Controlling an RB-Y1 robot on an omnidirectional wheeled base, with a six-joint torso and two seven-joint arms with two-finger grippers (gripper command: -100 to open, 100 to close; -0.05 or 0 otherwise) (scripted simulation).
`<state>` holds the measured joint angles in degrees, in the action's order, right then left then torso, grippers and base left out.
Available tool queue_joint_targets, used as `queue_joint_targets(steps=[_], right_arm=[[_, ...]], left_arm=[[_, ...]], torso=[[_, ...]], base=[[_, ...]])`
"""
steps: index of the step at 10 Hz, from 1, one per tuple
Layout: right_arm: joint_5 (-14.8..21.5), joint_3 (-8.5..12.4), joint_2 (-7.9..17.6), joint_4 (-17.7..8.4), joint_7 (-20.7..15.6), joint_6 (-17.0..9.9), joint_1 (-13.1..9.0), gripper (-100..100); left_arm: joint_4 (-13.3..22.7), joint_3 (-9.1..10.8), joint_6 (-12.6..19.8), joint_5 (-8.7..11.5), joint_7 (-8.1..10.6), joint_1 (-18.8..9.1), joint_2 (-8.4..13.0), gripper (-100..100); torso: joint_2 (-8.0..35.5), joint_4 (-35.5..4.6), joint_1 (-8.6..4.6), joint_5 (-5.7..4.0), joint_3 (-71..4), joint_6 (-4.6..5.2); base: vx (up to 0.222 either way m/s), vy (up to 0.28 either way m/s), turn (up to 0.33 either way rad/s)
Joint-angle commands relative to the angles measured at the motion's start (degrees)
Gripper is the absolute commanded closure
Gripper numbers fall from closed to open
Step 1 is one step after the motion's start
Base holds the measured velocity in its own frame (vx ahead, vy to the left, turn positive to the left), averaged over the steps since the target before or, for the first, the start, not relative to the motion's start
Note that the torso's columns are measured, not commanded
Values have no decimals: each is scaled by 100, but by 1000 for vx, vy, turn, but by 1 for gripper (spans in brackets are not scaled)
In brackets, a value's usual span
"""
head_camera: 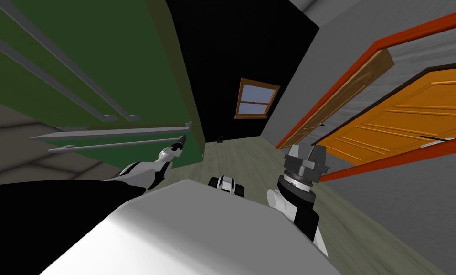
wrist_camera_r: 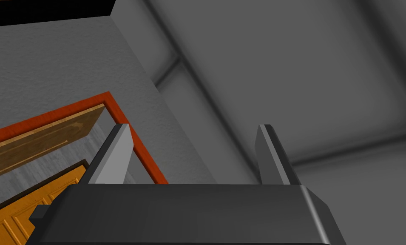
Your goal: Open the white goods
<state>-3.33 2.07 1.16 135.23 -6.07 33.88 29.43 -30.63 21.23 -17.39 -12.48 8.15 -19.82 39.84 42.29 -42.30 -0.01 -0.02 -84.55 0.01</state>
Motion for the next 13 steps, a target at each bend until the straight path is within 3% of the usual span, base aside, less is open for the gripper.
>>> queue_joint_targets(steps=[1, 4, 13], right_arm=[[0, 0, 0, 0, 0, 0, -1, 0], [0, -2, -2, -1, 0, -1, -3, 0], [0, -2, -2, -1, 0, -1, -3, 0]], left_arm=[[0, 1, 1, 1, -1, -2, 1, 100], [-14, -44, 30, -8, 71, -17, 40, 100], [64, -132, 35, -51, 161, -31, 48, 100]], torso=[[9, 1, -4, 2, 2, -2], [57, -21, -55, -21, 34, 3], [33, -27, -35, -36, 16, -2]], base=[[9, 5, 10], [-134, -79, 7], [-146, -78, 8]])
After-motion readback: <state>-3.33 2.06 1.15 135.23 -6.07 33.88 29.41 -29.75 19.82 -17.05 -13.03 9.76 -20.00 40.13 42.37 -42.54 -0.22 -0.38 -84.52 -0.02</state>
